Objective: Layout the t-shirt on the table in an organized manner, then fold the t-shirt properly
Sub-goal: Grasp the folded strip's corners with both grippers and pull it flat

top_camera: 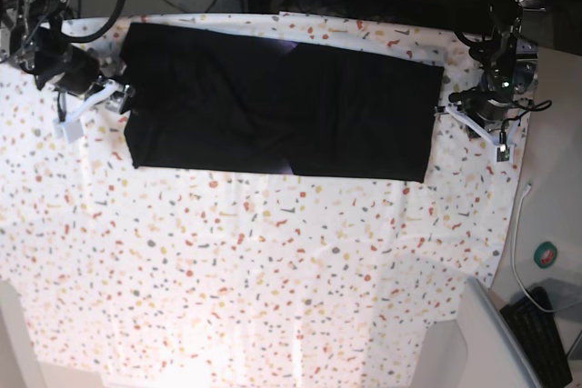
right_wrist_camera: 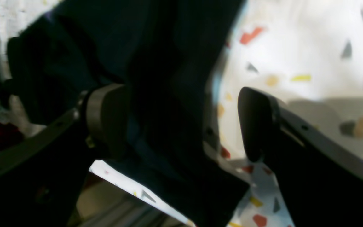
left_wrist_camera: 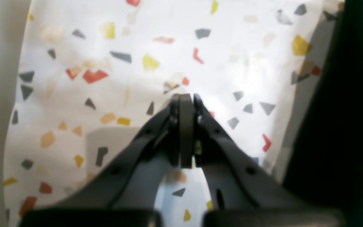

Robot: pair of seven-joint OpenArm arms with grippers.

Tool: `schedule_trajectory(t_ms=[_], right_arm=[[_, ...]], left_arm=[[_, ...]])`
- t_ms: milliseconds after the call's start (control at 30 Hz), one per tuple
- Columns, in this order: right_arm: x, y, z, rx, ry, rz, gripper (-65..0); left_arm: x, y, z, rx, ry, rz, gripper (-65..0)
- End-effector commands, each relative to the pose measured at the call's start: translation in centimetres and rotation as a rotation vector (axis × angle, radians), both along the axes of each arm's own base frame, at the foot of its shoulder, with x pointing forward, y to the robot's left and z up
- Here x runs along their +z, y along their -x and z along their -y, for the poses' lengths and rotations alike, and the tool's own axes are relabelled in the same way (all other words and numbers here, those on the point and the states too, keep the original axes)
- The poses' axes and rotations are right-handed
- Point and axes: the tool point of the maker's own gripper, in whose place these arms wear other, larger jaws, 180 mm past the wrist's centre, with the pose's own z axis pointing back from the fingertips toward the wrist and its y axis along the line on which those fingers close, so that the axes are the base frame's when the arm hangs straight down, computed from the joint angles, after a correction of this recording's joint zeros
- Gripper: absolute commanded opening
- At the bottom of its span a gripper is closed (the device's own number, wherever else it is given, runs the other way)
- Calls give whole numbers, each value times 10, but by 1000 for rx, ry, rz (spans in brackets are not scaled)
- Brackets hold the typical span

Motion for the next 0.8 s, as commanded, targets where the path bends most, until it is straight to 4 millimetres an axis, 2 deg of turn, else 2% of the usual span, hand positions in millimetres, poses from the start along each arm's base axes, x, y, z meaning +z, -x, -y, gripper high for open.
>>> schedule_trajectory(t_ms=[0, 100, 200, 367, 567, 633, 767], right_arm=[[6, -4, -10, 38, -15, 27, -141], [2, 4, -36, 110, -36, 12, -141], [0, 4, -46, 123, -47, 22, -143], [0, -7, -40, 90, -45, 47, -143], [-11, -6, -43, 83, -61, 12, -150], [-11, -6, -43, 83, -61, 12, -200], [-10, -6, -42, 83, -62, 12, -353]], left_arm=[[-7, 4, 16, -18, 51, -31, -650], [-8, 4, 20, -23, 51, -31, -650], [-11, 7, 26, -21, 65, -37, -650], [-21, 23, 39, -67, 69, -78, -650], [-17, 29, 53, -96, 85, -71, -650], [-16, 28, 54, -97, 87, -66, -650], [-14, 24, 52, -97, 83, -58, -650]])
